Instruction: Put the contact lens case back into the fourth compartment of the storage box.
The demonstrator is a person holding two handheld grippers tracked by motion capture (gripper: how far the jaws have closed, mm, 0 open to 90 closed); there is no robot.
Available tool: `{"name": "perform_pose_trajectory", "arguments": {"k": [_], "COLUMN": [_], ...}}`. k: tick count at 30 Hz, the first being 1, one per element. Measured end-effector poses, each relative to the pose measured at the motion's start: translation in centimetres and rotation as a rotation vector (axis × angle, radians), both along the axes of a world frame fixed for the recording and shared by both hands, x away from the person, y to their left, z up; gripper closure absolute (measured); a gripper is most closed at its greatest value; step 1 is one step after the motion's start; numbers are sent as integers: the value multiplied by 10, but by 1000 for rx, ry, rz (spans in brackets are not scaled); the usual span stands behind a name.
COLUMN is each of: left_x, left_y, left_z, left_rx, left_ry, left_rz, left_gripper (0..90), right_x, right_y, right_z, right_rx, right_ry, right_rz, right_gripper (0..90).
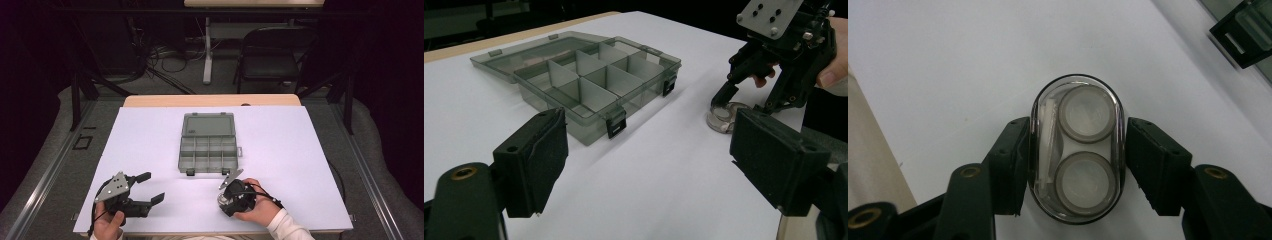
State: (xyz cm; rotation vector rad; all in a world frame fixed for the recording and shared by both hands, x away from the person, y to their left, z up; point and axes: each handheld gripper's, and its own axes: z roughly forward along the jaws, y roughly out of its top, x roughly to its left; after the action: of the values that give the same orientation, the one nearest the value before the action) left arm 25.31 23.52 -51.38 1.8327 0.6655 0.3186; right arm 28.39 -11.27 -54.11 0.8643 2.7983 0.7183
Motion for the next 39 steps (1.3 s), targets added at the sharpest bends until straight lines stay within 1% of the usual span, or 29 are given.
{"name": "perform_pose_trajectory", "arguments": {"k": [5,8,9,11,12,17,18,20,21,23,24,25,26,29,32,33,35,38,39], "left_x": [0,0,0,0,1,1,0,0,1,1,1,0,0,1,1,0,0,0,1], "left_y": [0,0,0,0,1,1,0,0,1,1,1,0,0,1,1,0,0,0,1], "left_z": [0,0,0,0,0,0,0,0,0,0,0,0,0,0,0,0,0,0,0], "left_rx": [1,2,2,4,-4,-4,3,2,-4,-4,-4,3,4,-5,-2,2,2,1,-7], "left_ry": [1,3,3,1,4,4,2,2,5,5,5,2,2,4,5,1,1,1,3], "left_rz": [-2,-7,-7,2,-16,-15,0,0,-15,-15,-15,0,3,-15,-12,2,1,1,-17], "left_gripper": [162,162,162,162,162,162,162,162,162,162,162,162,162,162,162,162,162,162,162], "right_x": [0,1,1,1,1,1,0,1,1,1,1,1,1,1,1,1,0,0,0], "right_y": [0,0,0,0,0,1,1,0,0,0,-1,-2,-2,-3,-4,-5,-5,-8,-8], "right_z": [0,1,1,1,1,2,2,2,2,3,4,5,6,7,8,9,9,11,11], "right_rx": [-7,-11,-4,-8,-8,-4,-3,-2,1,-2,11,16,21,29,38,48,54,80,80], "right_ry": [-1,-2,-1,1,2,12,11,8,5,7,7,8,8,0,1,-2,-4,-17,-17], "right_rz": [3,5,2,-1,-2,-12,-15,-17,-18,-23,-39,-42,-46,-53,-66,-72,-77,-88,-88], "right_gripper": [452,484,484,485,485,486,486,486,486,486,487,486,487,486,487,486,486,486,486]}}
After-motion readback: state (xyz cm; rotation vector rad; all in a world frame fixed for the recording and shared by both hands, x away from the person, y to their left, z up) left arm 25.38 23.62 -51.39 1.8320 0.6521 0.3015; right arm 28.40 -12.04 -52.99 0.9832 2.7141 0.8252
